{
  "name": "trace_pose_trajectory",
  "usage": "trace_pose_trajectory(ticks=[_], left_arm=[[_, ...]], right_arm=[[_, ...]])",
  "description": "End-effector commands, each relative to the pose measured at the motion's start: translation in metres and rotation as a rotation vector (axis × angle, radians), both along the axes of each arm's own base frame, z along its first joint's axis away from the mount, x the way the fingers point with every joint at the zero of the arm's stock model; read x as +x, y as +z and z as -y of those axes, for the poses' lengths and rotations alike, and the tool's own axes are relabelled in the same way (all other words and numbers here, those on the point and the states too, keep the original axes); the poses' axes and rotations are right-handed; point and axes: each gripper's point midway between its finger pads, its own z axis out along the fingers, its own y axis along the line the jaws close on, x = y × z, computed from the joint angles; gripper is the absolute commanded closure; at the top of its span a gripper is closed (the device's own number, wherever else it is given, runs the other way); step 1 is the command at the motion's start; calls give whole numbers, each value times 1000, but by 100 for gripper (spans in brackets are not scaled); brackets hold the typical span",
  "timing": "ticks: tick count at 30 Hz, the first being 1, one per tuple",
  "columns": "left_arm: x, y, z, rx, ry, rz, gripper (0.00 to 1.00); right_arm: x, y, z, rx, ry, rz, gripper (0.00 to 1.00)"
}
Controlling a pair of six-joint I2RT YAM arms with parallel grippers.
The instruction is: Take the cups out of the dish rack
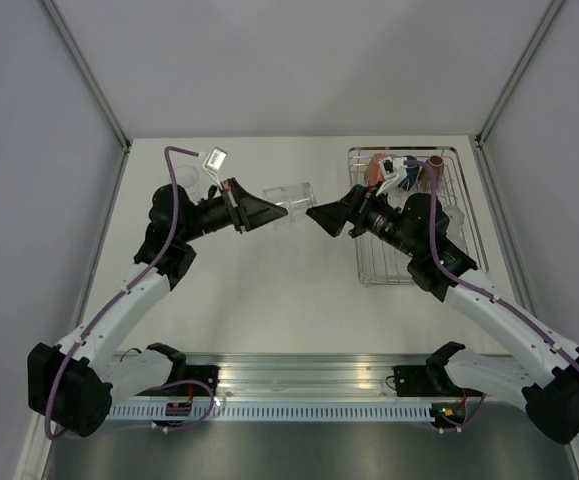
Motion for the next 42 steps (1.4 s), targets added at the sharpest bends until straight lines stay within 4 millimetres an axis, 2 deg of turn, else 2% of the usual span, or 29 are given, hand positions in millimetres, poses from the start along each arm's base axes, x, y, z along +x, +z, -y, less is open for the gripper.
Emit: trace_pose_trajectory(ticks=[1,2,3,4,5,7,8,12,13,14,15,16,17,18,19,20,21,22,23,24,25,26,28,30,31,33,34,36,42], left_arm=[[37,-5,-22,217,256,60,98],[43,-12,-27,280,293,81,98],[55,-35,-37,374,357,8,98],[63,-28,-41,413,390,37,98],[69,-33,-46,454,420,27,98],[88,-49,-58,570,486,-9,98],[94,-56,-61,614,504,-28,98],[126,-76,-81,797,604,-62,98],[137,-91,-85,884,592,-93,98],[143,-97,-88,929,599,-107,98],[152,-107,-99,999,633,-140,98],[157,-102,-103,1041,634,-144,98],[169,-128,-109,1113,626,-200,98],[175,-132,-111,1133,623,-217,98],[185,-124,-111,1133,631,-209,98],[189,-133,-114,1162,623,-237,98],[193,-154,-121,1217,609,-294,98],[203,-150,-123,1222,615,-292,98],[207,-155,-125,1236,610,-307,98],[210,-178,-130,1278,574,-365,98],[219,-172,-130,1273,579,-354,98],[223,-176,-133,1284,576,-365,98],[237,-197,-146,1330,557,-426,98],[247,-195,-149,1330,560,-421,98],[250,-209,-150,1353,534,-430,97],[260,-210,-152,1346,526,-410,97],[264,-218,-152,1353,512,-415,97],[273,-217,-150,1341,508,-392,95],[286,-230,-149,1362,497,-375,91]], right_arm=[[26,-3,52,-178,-308,34,2],[21,1,63,-194,-340,44,2],[21,-9,75,-250,-384,27,2],[23,-11,88,-273,-448,25,2],[17,-11,98,-298,-468,21,2],[10,-8,111,-327,-499,46,2],[7,-13,118,-357,-516,34,2],[-6,-14,134,-406,-536,43,2],[-9,-13,137,-418,-535,50,2],[-13,-16,140,-440,-532,36,2],[-14,-18,142,-455,-534,32,2],[-16,-16,143,-462,-529,33,2],[-18,-22,144,-483,-522,19,2],[-20,-23,144,-489,-510,18,2],[-21,-25,143,-498,-503,14,2],[-22,-28,144,-513,-496,10,2],[-23,-30,143,-519,-489,10,2],[-24,-30,144,-522,-485,9,2],[-25,-33,144,-533,-479,5,2],[-25,-34,144,-544,-475,5,2],[-26,-35,143,-550,-467,3,2],[-27,-36,144,-559,-464,-2,2],[-29,-38,145,-575,-452,0,2],[-30,-39,145,-583,-448,3,2],[-30,-39,146,-588,-448,7,2],[-29,-42,146,-597,-449,8,2],[-28,-49,146,-608,-449,-1,2],[-27,-54,146,-615,-448,-12,2],[-26,-66,142,-641,-426,-43,2]])
